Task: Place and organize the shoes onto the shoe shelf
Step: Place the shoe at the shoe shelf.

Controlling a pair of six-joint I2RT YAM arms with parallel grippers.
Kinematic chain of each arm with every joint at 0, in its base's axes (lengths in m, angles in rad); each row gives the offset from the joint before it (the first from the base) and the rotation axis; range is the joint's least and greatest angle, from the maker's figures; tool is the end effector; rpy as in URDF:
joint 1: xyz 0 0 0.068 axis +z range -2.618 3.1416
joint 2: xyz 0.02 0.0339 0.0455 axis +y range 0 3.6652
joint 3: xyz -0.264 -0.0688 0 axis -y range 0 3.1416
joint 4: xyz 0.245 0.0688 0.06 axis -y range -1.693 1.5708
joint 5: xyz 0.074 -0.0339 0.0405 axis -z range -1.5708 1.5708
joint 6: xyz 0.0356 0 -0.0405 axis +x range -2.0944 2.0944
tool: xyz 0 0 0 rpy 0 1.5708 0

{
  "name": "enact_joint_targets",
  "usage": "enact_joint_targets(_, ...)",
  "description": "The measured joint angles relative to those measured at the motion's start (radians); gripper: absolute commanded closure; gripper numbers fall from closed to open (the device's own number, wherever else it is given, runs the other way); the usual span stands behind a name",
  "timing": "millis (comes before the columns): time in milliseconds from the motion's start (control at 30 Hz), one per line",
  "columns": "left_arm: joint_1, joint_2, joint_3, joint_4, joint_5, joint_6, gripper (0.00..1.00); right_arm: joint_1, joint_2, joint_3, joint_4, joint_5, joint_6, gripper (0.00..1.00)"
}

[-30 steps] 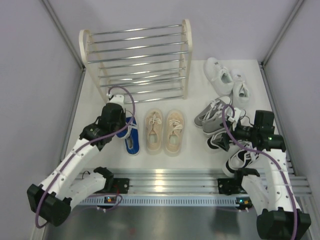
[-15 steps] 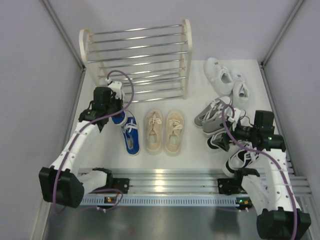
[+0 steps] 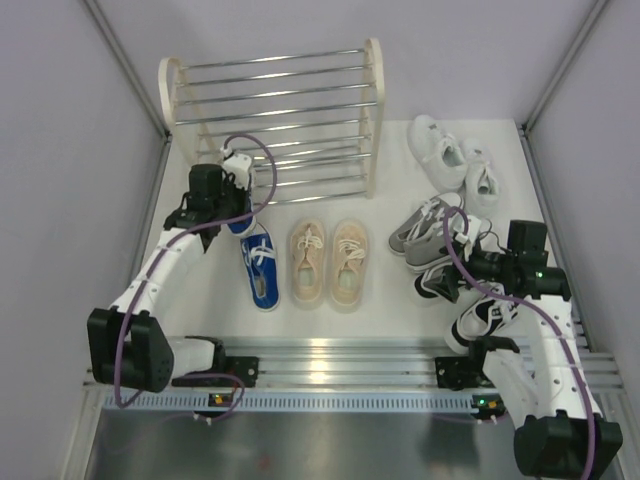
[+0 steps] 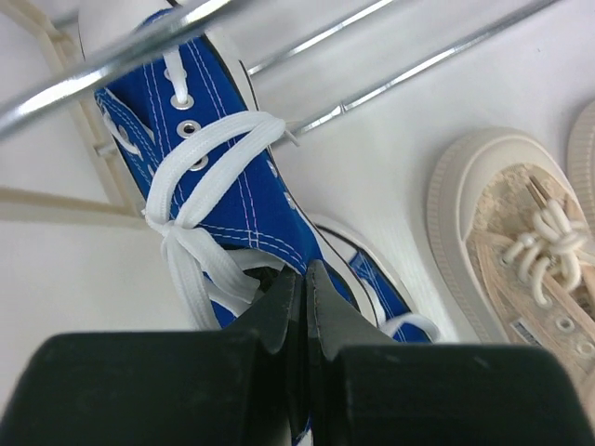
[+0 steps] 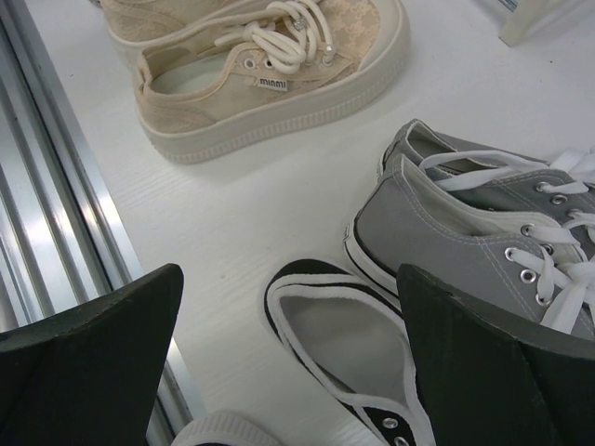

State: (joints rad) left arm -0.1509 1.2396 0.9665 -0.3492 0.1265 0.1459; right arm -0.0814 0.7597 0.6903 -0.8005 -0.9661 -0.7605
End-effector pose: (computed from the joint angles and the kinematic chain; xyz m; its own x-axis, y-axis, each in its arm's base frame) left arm 0.2713 -0.0458 0.2911 -0.5337 0.2270 -0.8146 0.3316 0.9423 0.0454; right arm 0.1399 0.0180 0.2662 -0.2192 -0.3753 -0.9006 -0.8747 0.4846 0.0110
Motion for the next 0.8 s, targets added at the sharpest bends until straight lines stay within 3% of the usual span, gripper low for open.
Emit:
enact_joint_targets(367, 0.005, 0.069, -0.103, 0.332, -0.068, 0.140, 1.00, 0.000, 0.004, 0.000, 0.000, 0.005, -0.003, 0.01)
enact_joint_targets(800, 0.006, 0.247, -0.119, 0.515, -0.191, 0.180, 1.00, -0.007, 0.009, 0.000, 0.000, 0.013, -0.006, 0.00)
